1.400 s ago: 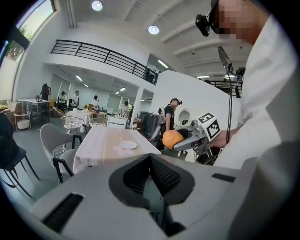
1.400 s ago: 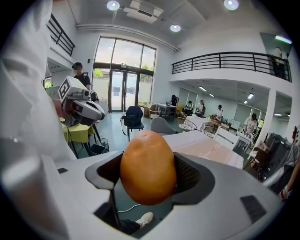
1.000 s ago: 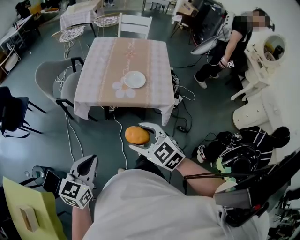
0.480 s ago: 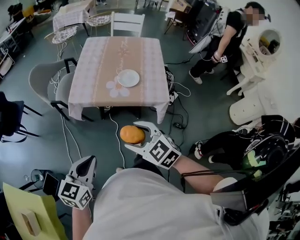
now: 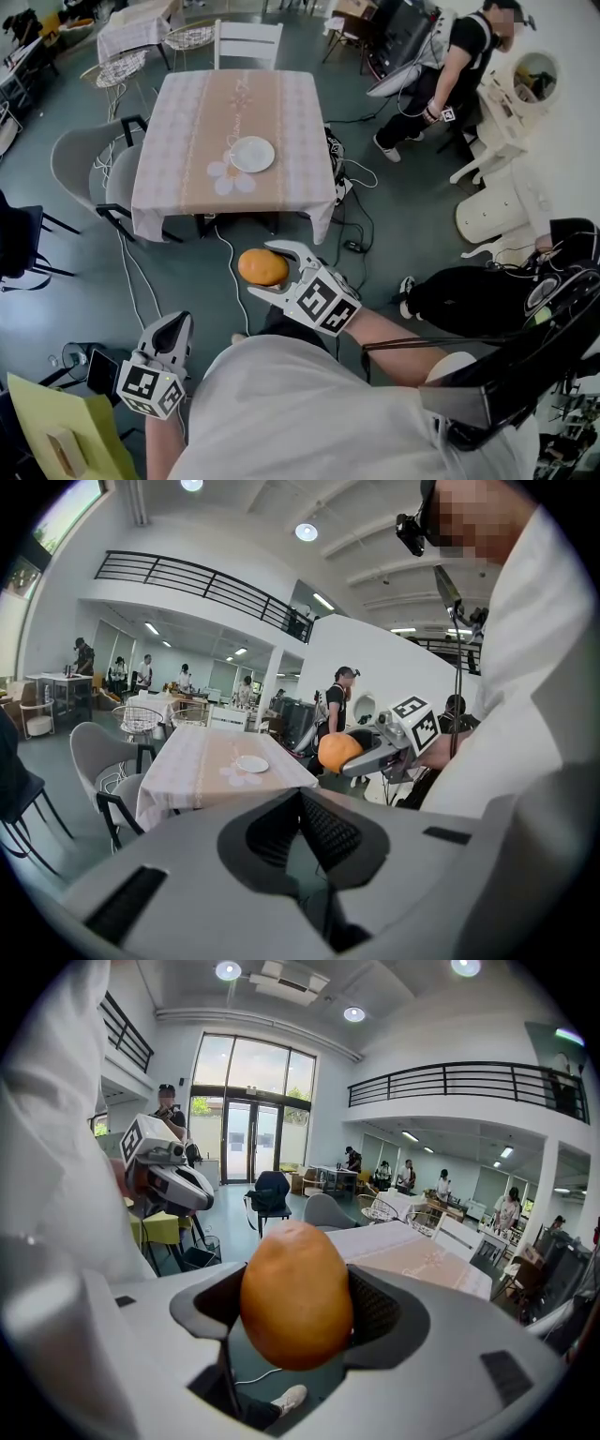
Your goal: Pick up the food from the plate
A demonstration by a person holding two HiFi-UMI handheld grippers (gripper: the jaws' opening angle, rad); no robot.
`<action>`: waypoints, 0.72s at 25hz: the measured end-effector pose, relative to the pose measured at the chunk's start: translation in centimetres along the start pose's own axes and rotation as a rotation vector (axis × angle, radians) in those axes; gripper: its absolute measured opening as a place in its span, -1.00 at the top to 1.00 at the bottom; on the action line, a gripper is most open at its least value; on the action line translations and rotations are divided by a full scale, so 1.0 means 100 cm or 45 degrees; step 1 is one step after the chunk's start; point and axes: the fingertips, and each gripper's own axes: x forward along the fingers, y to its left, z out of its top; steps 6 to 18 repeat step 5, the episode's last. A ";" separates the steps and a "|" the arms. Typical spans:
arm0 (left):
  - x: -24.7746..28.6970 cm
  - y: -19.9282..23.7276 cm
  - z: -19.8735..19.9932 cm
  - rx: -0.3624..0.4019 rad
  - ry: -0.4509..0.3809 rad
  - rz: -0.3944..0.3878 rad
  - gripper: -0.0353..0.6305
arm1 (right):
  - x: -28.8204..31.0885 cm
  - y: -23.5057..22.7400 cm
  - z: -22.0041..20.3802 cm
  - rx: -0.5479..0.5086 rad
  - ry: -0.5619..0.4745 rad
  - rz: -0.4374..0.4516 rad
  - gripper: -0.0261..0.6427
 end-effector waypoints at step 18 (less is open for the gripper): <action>0.008 0.006 0.003 0.006 0.002 0.008 0.87 | 0.004 -0.009 -0.006 0.007 0.017 0.003 -0.10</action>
